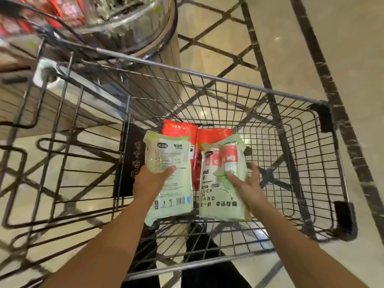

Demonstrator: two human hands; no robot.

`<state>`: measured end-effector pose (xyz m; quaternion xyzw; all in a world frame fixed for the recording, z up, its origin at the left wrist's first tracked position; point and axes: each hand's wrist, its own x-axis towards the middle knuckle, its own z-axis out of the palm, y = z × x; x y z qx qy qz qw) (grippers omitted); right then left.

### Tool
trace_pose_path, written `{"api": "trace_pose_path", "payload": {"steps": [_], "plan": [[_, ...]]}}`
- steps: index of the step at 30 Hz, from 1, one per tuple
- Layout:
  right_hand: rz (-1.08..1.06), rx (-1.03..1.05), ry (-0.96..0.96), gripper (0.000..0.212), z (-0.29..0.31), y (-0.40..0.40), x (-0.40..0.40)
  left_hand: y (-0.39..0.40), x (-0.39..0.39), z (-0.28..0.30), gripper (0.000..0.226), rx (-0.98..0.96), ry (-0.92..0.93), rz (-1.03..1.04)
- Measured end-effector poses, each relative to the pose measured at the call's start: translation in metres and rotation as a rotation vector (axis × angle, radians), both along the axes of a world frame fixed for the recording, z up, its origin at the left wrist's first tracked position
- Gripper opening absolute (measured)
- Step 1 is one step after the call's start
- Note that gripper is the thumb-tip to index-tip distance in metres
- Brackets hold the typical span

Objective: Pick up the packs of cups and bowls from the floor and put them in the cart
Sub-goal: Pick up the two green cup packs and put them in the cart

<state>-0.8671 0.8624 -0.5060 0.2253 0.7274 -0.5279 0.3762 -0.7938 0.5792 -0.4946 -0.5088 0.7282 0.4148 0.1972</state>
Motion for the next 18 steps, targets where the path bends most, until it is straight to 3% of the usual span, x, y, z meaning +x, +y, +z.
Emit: {"api": "trace_pose_path", "payload": {"steps": [3, 6, 9, 11, 14, 18], "plan": [[0.010, -0.050, -0.047, 0.128, -0.005, -0.011, 0.006, 0.003, 0.005, -0.015, 0.110, 0.030, -0.031, -0.029], [0.191, -0.081, -0.102, 0.089, -0.009, -0.022, 0.007, 0.011, 0.006, -0.022, 0.097, 0.035, -0.069, -0.083], [0.366, 0.051, -0.058, 0.032, -0.024, -0.022, 0.000, 0.021, 0.005, -0.022, 0.107, -0.007, -0.090, -0.125], [0.368, 0.075, -0.053, 0.015, -0.035, -0.013, -0.006, 0.028, 0.000, -0.014, 0.100, -0.079, -0.107, -0.161], [0.366, 0.139, -0.086, 0.062, -0.039, 0.000, -0.019, 0.033, -0.007, 0.009, 0.066, -0.200, -0.040, -0.300], [0.428, 0.199, 0.018, 0.074, 0.026, -0.023, -0.039, 0.024, -0.021, 0.050, 0.049, -0.269, 0.033, -0.441]]}}
